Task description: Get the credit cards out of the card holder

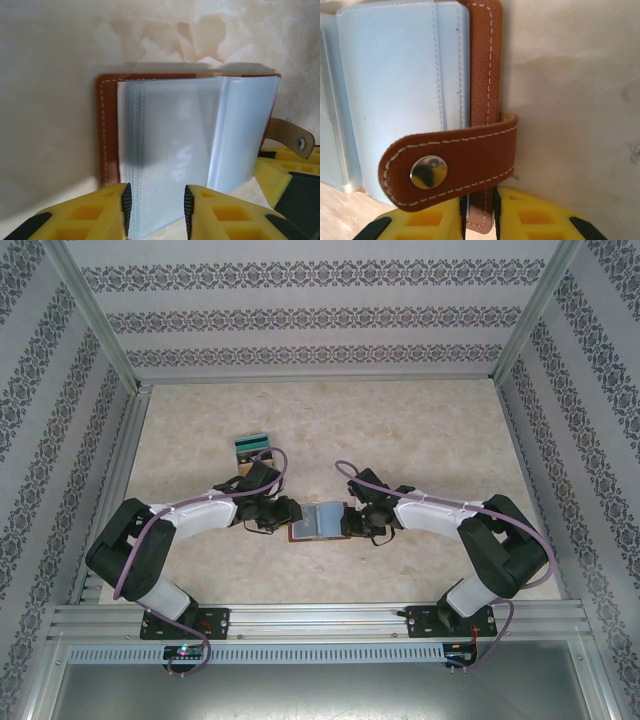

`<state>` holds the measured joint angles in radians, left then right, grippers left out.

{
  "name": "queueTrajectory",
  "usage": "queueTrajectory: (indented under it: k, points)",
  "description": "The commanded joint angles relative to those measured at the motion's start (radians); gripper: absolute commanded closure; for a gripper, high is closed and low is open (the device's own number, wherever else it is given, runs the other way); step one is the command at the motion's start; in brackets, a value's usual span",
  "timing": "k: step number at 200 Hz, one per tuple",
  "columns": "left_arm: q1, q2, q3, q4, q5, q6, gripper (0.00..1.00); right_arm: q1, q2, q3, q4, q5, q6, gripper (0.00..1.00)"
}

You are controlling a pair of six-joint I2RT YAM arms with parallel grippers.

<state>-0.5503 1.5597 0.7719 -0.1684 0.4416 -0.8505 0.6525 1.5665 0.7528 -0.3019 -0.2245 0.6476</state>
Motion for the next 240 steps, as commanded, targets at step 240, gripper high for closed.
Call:
queueTrajectory:
  k: [240]
  points:
    - [-0.046,0.076,0.102,0.059,0.097,0.021,0.40,0.017,0.055,0.013,0.035,-0.018,0.009,0.76]
